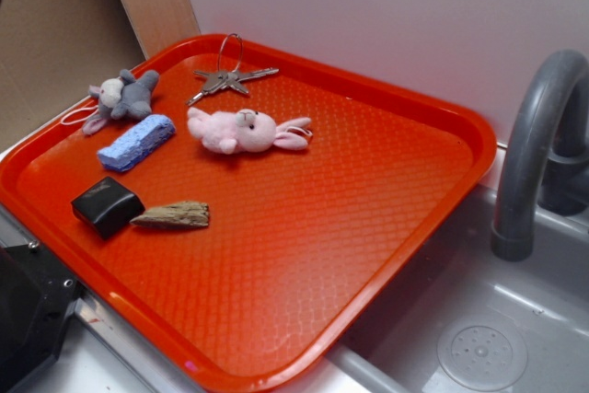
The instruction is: Grab the blue sponge.
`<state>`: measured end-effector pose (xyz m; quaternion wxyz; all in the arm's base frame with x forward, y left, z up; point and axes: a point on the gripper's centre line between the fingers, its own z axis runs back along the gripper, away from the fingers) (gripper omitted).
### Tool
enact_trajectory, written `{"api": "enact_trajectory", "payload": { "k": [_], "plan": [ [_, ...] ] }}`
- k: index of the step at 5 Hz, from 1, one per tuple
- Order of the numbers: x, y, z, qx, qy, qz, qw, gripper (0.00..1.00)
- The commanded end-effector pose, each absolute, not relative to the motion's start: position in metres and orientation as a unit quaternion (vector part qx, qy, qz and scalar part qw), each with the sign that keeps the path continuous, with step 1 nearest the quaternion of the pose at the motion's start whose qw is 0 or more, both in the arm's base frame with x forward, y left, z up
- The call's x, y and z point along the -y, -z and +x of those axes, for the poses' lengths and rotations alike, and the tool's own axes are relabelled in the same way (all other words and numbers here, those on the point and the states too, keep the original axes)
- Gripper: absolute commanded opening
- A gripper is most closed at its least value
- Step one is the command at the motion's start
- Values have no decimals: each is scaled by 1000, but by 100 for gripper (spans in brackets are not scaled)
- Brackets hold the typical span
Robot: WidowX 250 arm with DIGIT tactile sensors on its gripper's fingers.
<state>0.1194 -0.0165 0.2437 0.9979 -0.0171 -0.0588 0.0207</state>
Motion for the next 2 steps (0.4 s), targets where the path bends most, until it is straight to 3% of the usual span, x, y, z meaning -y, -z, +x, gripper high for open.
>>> {"api": "enact_trajectory", "payload": {
  "k": [1,2],
  "plan": [
    [16,-244,119,59,-21,-17,998,100],
    [7,-240,136,77,-33,-6,996,100]
  ]
}}
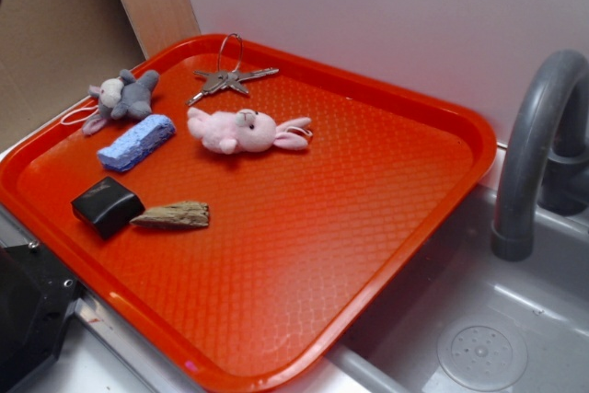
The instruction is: Grab the blue sponge.
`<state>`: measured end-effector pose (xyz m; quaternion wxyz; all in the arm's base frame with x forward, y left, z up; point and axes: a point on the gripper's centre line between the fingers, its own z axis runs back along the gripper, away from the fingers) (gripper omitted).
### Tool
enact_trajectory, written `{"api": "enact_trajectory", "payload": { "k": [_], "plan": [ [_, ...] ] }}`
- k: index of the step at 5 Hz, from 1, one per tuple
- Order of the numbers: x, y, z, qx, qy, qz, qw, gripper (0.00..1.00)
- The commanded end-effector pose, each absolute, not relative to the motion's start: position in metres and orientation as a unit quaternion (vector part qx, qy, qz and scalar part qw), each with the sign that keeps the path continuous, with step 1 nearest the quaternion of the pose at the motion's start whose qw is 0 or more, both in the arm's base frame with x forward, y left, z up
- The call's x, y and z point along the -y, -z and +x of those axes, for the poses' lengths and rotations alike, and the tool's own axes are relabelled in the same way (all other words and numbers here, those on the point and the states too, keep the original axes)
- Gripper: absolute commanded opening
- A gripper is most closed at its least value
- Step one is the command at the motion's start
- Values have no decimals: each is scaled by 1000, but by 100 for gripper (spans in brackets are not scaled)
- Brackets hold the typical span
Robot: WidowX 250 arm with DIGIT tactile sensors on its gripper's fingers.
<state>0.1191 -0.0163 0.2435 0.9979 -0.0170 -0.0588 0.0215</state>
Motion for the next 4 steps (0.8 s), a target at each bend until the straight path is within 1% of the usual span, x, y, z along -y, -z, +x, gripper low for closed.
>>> {"api": "enact_trajectory", "payload": {
  "k": [1,2,3,4],
  "plan": [
    [-19,-229,165,102,-71,25,992,100],
    [-49,-214,186,120,-101,60,986,100],
    [-75,-199,198,135,-112,93,980,100],
    [-101,-158,199,127,-96,132,978,100]
  ]
}}
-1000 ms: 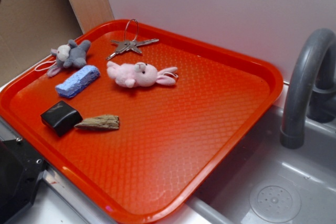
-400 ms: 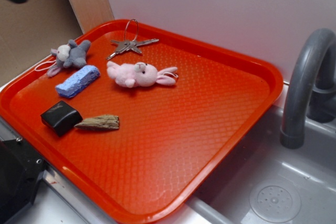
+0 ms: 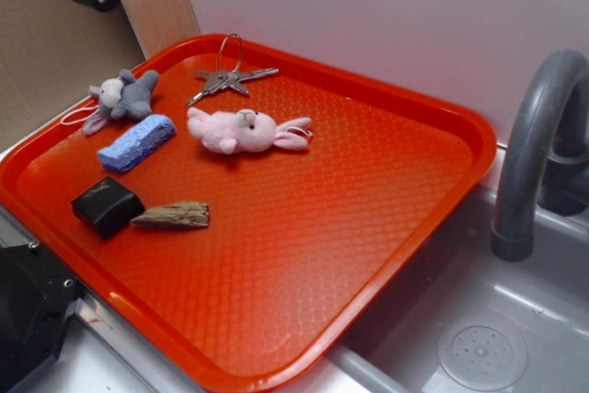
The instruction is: Grab the blue sponge.
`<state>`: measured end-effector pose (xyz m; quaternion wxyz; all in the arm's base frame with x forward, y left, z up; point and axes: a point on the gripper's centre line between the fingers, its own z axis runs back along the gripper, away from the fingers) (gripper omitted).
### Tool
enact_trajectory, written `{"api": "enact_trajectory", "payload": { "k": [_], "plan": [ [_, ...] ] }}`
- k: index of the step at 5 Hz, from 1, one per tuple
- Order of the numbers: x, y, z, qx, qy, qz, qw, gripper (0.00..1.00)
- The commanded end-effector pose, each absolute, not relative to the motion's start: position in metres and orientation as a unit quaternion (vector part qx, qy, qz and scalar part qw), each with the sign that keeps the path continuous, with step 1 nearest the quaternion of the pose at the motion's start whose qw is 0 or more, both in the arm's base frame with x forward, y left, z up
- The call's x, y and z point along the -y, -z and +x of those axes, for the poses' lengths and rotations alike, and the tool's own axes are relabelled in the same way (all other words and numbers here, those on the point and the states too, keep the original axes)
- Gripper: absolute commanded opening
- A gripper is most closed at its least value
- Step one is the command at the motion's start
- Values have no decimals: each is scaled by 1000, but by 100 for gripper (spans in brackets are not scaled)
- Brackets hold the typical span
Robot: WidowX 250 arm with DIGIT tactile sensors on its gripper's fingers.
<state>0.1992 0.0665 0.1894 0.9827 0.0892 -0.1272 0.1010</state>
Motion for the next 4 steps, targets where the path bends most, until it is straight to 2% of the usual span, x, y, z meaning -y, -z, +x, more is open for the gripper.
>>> {"api": "enact_trajectory", "payload": {
  "k": [1,2,3,4],
  "plan": [
    [-117,-111,189,99,-88,140,981,100],
    [-108,-79,191,103,-85,127,983,100],
    [-88,-60,203,112,-95,66,987,100],
    [-69,-51,211,133,-90,56,985,100]
  ]
}}
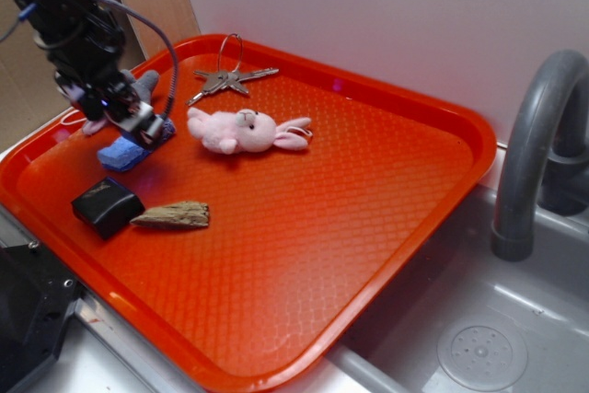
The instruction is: Grab the blue sponge.
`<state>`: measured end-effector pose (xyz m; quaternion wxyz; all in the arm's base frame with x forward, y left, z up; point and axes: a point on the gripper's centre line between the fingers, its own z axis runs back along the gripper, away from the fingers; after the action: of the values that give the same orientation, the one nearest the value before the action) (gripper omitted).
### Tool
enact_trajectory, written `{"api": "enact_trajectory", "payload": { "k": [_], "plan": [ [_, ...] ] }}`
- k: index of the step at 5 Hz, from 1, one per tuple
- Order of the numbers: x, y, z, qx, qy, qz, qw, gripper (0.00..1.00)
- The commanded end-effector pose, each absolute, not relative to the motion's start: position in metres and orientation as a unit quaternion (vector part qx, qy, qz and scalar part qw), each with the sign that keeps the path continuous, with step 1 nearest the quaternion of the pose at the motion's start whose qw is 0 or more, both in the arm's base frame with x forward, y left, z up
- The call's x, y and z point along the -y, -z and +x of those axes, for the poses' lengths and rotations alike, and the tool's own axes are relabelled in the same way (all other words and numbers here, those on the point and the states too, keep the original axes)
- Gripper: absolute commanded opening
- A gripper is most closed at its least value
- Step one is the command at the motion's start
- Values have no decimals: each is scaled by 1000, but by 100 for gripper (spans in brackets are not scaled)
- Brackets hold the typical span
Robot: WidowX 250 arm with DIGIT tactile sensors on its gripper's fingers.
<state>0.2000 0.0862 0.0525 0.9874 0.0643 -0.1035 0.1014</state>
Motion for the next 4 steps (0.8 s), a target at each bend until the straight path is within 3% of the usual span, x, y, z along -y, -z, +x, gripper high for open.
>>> {"api": "enact_trajectory", "payload": {
  "k": [1,2,4],
  "plan": [
    [-75,-37,217,132,-89,94,983,0],
    [-81,-47,209,140,-70,121,980,0],
    [-75,-81,198,133,-17,111,985,0]
  ]
}}
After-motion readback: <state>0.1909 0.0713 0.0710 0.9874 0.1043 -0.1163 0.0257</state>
